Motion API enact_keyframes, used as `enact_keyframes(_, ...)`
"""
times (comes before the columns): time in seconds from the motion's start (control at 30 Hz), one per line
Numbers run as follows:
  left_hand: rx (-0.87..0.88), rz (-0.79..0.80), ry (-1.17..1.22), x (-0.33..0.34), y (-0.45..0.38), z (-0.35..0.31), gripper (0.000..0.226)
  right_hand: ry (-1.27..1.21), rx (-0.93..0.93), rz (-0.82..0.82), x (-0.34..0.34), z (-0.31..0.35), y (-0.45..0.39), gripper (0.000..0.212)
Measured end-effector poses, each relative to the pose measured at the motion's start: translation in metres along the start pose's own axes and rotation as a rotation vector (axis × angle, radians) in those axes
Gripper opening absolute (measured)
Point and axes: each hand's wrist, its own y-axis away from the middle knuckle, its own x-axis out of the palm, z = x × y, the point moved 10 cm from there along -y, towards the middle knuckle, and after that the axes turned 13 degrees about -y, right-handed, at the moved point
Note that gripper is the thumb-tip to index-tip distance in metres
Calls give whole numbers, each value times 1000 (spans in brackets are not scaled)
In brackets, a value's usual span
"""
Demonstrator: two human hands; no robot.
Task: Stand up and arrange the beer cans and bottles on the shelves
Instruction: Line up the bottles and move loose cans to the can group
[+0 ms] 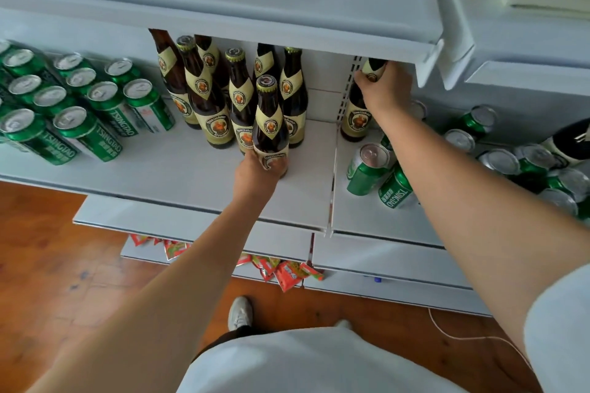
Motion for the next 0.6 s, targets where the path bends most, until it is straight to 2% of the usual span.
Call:
enact_keyframes(0.1, -9, 14, -8, 1, -2, -2, 50, 13, -106, 29, 15, 8, 3, 56)
enact_keyframes(0.23, -7, 33, -27, 4, -4, -7, 49, 16, -161, 119, 41, 20, 13, 48)
enact_keyframes(0.4, 52, 80, -49, 5, -2, -19, 48, 64, -171, 169, 61, 26, 19, 63)
enact_keyframes(0.47, 84, 104, -71, 6, -3, -21, 48, 72, -174, 167, 62, 27, 21, 59)
enact_keyframes(0.53, 67, 152, -138, 8, -1, -17, 53, 79, -176, 184, 63, 29, 24, 54)
enact_keyframes(0.6, 39, 219, -292, 11, 9, -10, 50, 64, -157, 203, 60, 27, 30, 62)
